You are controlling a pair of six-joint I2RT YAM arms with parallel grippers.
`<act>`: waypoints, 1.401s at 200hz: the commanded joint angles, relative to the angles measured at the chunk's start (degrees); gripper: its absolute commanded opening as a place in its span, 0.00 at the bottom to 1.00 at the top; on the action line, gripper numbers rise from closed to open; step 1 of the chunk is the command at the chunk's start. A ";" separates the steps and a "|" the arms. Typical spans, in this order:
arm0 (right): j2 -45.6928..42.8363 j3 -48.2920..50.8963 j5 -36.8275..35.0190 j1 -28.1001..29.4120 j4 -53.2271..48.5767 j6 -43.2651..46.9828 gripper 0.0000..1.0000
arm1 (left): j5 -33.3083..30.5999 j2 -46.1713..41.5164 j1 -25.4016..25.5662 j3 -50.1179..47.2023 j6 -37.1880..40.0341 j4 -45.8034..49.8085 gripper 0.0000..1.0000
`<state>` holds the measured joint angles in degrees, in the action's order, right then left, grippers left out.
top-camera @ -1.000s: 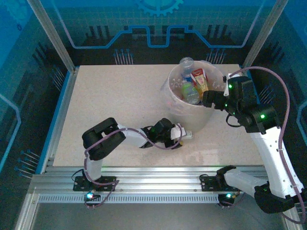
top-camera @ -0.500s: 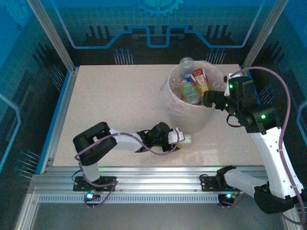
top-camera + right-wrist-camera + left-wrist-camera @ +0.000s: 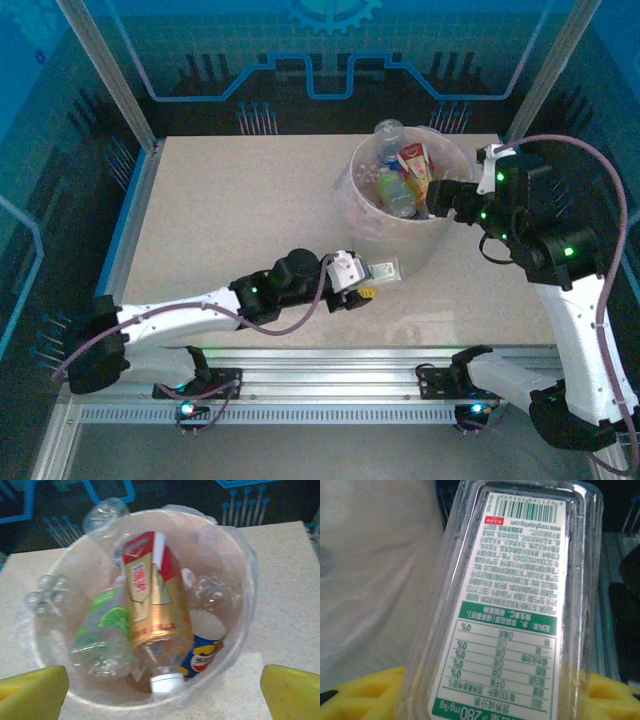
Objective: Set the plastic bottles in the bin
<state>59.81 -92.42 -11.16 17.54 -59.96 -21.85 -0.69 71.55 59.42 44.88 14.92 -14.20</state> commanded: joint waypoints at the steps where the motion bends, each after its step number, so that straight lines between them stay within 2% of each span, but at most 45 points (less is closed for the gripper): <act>1: -1.27 -1.43 10.88 -0.55 2.96 0.44 1.00 | -5.01 -2.90 0.00 2.05 -2.25 -0.20 0.24; 59: -0.48 2.44 32.45 -0.49 12.98 -4.05 1.00 | -11.08 -2.71 -0.76 4.72 -3.07 -13.57 0.24; 99: 1.55 4.31 36.99 -0.14 16.23 -5.95 1.00 | -11.21 -0.94 -3.05 6.19 -4.56 -21.46 0.25; 147: 3.55 5.87 42.60 1.51 20.81 -6.98 1.00 | -10.82 1.44 -4.44 8.61 -4.81 -23.20 0.26; 246: 7.20 4.86 40.24 6.92 21.90 -5.66 1.00 | -8.91 2.80 -6.22 9.22 -6.26 -26.87 0.27; 262: 8.36 3.99 40.24 7.65 21.64 -5.42 0.94 | -8.90 3.05 -6.35 9.43 -6.06 -26.94 0.27; 280: 9.38 2.94 40.10 8.12 20.98 -4.97 0.80 | -8.86 3.25 -6.50 9.71 -5.93 -26.66 0.27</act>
<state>67.83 -87.13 28.97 24.51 -39.35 -27.97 -10.68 74.24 53.45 52.05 9.30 -38.00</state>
